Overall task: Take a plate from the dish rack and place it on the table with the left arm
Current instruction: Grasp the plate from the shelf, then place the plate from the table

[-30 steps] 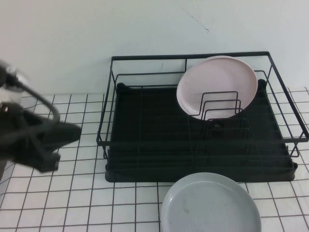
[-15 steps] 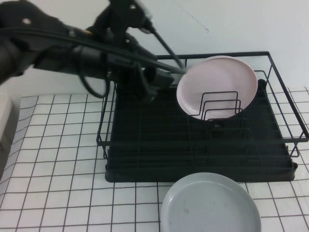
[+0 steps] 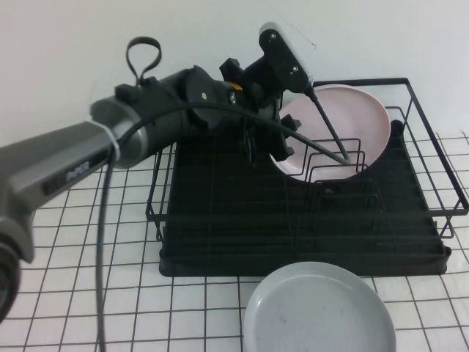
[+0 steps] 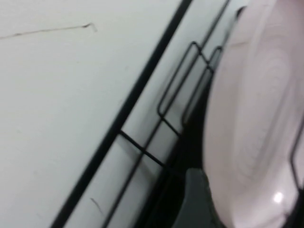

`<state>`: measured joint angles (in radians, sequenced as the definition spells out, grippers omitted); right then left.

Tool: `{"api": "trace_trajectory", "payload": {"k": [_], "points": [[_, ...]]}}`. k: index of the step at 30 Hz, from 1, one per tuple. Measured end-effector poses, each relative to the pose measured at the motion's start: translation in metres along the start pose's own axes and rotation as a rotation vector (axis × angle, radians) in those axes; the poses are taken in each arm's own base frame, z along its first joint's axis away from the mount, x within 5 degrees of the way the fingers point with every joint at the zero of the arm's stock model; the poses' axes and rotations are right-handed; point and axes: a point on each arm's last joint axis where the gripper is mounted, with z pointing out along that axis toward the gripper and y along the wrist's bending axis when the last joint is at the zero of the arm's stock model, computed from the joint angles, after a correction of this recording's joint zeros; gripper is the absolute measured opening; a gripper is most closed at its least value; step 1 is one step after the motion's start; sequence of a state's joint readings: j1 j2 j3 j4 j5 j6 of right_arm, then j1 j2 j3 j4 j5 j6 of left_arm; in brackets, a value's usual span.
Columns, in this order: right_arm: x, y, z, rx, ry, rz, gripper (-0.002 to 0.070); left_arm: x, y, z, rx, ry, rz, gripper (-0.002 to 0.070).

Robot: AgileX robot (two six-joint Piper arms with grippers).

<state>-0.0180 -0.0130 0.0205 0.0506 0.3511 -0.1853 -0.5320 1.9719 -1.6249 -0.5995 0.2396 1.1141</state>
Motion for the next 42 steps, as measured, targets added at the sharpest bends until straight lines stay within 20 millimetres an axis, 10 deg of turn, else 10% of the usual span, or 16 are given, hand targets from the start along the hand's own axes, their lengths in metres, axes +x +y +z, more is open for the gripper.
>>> {"api": "trace_trajectory", "payload": {"k": [11,19,24,33,42], "points": [[0.000,0.000,0.000,0.000,0.000,-0.005,-0.0004,0.005,0.006,0.038,-0.067,-0.035,-0.007,0.0428],[0.000,0.000,0.000,0.000,0.000,-0.005,-0.0004,0.018,-0.001,0.053,-0.047,-0.005,-0.011,0.0097],[0.000,0.000,0.000,0.000,0.000,-0.008,-0.0004,0.013,-0.003,0.048,-0.008,-0.001,-0.014,0.0071],[0.000,0.000,0.000,0.000,0.000,-0.009,-0.0004,-0.030,0.012,0.001,-0.040,-0.095,0.009,0.0067],[0.000,0.000,0.000,0.000,0.000,-0.009,-0.0004,-0.080,0.006,-0.093,0.162,-0.117,-0.114,0.0067]]}}
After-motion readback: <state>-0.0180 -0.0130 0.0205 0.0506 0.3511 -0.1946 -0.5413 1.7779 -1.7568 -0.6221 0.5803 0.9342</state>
